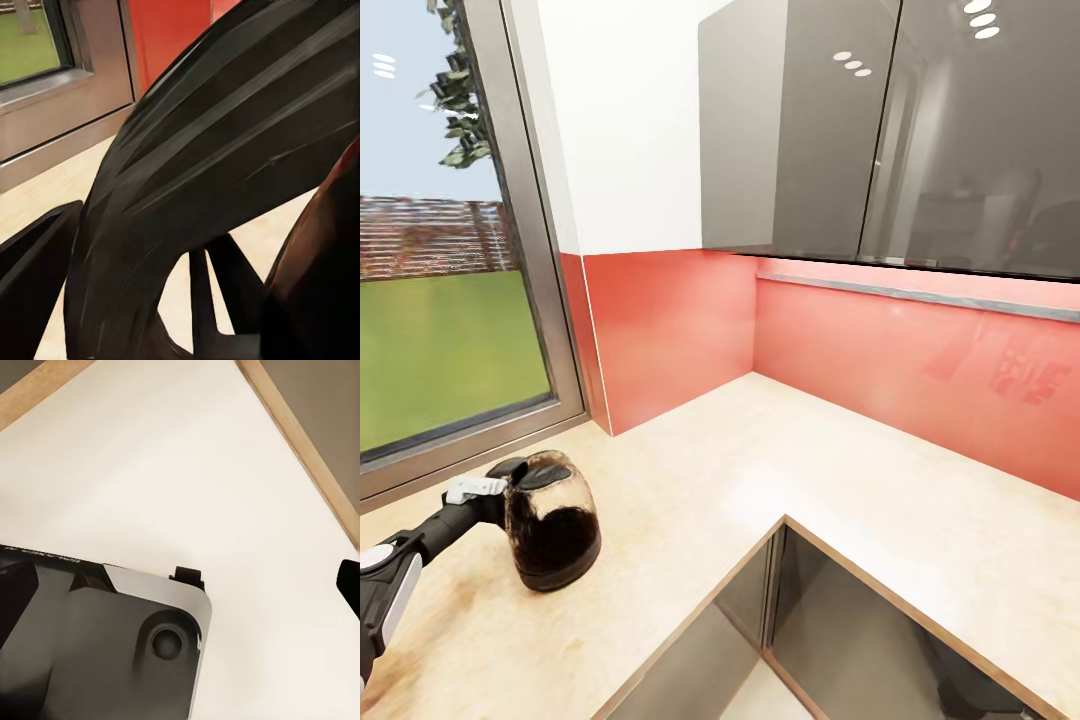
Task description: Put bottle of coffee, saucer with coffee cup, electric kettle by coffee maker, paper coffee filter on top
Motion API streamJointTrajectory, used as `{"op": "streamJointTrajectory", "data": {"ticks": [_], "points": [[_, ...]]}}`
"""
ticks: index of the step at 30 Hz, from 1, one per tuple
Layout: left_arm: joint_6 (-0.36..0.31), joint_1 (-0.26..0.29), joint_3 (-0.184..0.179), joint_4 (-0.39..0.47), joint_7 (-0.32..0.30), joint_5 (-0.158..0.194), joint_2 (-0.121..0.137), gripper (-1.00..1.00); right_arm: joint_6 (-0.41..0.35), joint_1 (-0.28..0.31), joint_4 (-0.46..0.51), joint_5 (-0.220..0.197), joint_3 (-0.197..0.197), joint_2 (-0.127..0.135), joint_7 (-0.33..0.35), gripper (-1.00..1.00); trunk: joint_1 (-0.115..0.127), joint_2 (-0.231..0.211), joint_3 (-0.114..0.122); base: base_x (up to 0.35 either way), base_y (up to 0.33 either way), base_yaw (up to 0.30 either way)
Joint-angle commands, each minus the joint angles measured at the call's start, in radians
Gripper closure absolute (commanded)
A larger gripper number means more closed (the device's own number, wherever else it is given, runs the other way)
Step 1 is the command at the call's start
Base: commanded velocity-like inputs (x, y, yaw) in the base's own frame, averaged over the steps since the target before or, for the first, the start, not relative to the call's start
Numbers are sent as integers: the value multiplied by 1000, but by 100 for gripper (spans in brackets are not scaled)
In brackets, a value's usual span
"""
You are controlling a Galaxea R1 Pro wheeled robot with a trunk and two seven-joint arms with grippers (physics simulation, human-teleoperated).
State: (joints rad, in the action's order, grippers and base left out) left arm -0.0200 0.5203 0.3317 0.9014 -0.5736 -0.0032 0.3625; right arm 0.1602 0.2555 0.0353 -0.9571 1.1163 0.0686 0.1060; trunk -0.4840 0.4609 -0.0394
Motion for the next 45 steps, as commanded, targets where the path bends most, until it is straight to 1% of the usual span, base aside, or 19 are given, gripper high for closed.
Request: {"op": "streamJointTrajectory", "data": {"ticks": [1, 17, 21, 25, 32, 33, 34, 36, 39, 41, 43, 44, 45], "points": [[-2, 1, 3, 0, -6, 0, 0, 100, 2, 1, 0, -10, 7, 0, 4, -100, -1, 2, -2, 0, 0, 0], [-4, 3, 7, 1, -6, 2, 0, 100, 2, 1, 0, -11, 7, 0, 4, -100, -1, 2, -2, 0, 0, 0], [-23, 12, 4, 6, -6, 4, 0, 100, 2, 1, 0, -11, 7, 0, 4, -100, -1, 2, -2, 0, 0, 0], [-92, 16, 3, 46, -6, 5, 0, 100, 2, 1, 0, -12, 7, -1, 5, -100, -1, 2, -2, 0, 0, 0], [-244, 21, 3, 196, -6, 6, -3, 100, 2, 1, 4, -17, 5, -1, 8, -100, -1, 2, -2, 0, 0, 0], [-271, 26, 3, 224, -6, 6, -3, 100, 2, 1, 4, -17, 4, -2, 8, -100, -1, 2, -2, 0, 0, 0], [-316, 37, 3, 268, -6, 6, -3, 100, 2, 1, 5, -18, 4, -2, 9, -100, -1, 2, -2, 0, 0, 0], [-381, 50, 3, 327, -6, 5, -1, 100, 2, 1, 5, -18, 4, -2, 9, -100, -1, 2, -2, 0, 0, 0], [-468, 68, 5, 408, -7, 2, 5, 100, 2, 1, 5, -18, 2, -1, 9, -100, -1, 2, -2, 0, 0, 0], [-507, 76, 15, 440, -8, 1, 8, 100, 2, 1, 5, -19, 2, -1, 8, -100, -1, 2, -2, 0, 0, 0], [-522, 77, 26, 454, -9, 0, 9, 100, 2, 1, 5, -20, 2, -1, 8, -100, -1, 2, -2, 0, 0, 0], [-528, 76, 35, 459, -10, -1, 10, 100, 2, 1, 5, -20, 1, -1, 9, -100, -1, 2, -2, 0, 0, 0], [-535, 68, 53, 465, -12, -2, 10, 100, 2, 1, 5, -22, -3, -1, 9, -100, -1, 2, -2, 0, 0, 0]]}}
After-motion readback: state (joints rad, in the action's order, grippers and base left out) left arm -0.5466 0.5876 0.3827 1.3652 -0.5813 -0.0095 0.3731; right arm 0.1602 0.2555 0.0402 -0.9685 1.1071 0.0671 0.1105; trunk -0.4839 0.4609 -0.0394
